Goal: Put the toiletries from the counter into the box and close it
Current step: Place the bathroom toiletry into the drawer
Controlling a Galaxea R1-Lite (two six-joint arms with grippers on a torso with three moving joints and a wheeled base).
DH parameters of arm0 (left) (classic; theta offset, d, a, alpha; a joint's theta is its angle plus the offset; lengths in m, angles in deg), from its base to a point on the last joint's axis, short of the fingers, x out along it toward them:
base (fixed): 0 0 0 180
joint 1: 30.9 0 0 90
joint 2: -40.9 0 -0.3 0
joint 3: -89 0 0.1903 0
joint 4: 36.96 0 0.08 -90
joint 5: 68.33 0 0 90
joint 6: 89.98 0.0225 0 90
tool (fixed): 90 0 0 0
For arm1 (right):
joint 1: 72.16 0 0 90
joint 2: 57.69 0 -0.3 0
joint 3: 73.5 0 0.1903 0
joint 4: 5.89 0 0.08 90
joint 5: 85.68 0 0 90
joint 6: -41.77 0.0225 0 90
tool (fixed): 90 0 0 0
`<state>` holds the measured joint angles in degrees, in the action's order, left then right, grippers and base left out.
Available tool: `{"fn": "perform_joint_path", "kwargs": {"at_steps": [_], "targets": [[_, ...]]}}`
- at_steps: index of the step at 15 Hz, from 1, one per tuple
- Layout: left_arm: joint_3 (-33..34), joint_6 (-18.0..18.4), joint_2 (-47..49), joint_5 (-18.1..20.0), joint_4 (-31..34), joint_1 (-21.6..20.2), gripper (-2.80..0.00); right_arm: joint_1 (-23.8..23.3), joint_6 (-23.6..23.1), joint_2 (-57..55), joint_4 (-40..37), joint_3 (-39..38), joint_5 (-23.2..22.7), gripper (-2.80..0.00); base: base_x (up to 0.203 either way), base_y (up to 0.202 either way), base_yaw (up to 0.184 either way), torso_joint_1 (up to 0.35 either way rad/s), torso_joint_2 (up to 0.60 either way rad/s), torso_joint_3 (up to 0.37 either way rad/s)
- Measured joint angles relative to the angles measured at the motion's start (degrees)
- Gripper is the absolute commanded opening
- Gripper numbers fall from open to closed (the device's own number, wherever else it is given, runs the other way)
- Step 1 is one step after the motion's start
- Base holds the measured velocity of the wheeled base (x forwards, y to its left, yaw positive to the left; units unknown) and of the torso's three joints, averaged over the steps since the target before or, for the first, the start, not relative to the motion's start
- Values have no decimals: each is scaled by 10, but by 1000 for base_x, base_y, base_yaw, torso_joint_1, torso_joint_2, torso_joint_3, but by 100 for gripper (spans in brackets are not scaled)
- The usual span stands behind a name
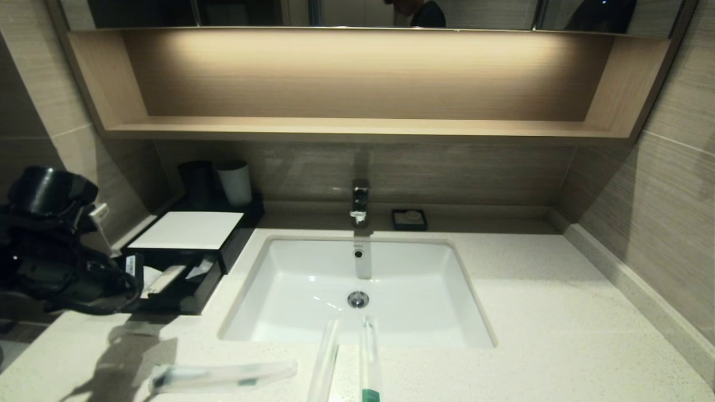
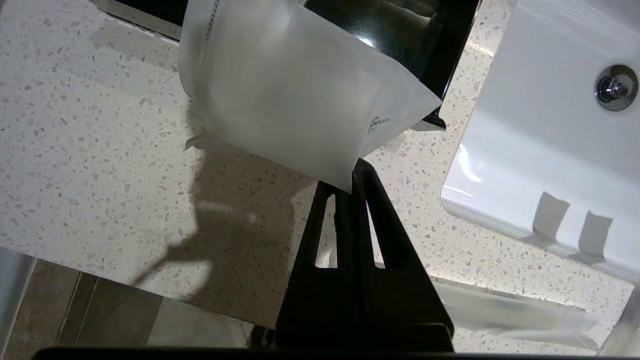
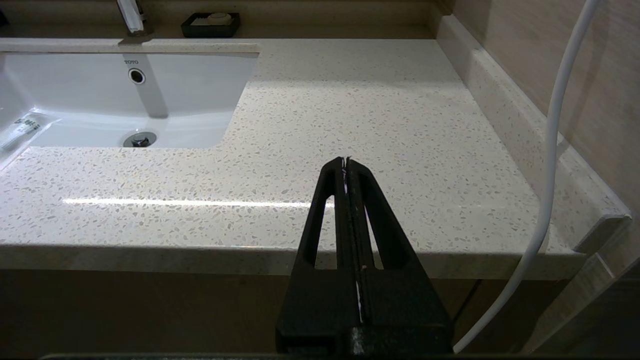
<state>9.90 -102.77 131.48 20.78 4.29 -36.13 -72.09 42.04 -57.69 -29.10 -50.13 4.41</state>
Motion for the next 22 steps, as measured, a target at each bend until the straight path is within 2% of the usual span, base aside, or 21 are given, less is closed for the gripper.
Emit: {"fn": "perform_joint_path", "kwargs": {"at_steps": [22], "targets": [[-97, -17, 145, 4, -9, 4, -280, 0, 0, 0, 0, 0, 0, -280, 0, 0, 0, 0, 0, 0]]}}
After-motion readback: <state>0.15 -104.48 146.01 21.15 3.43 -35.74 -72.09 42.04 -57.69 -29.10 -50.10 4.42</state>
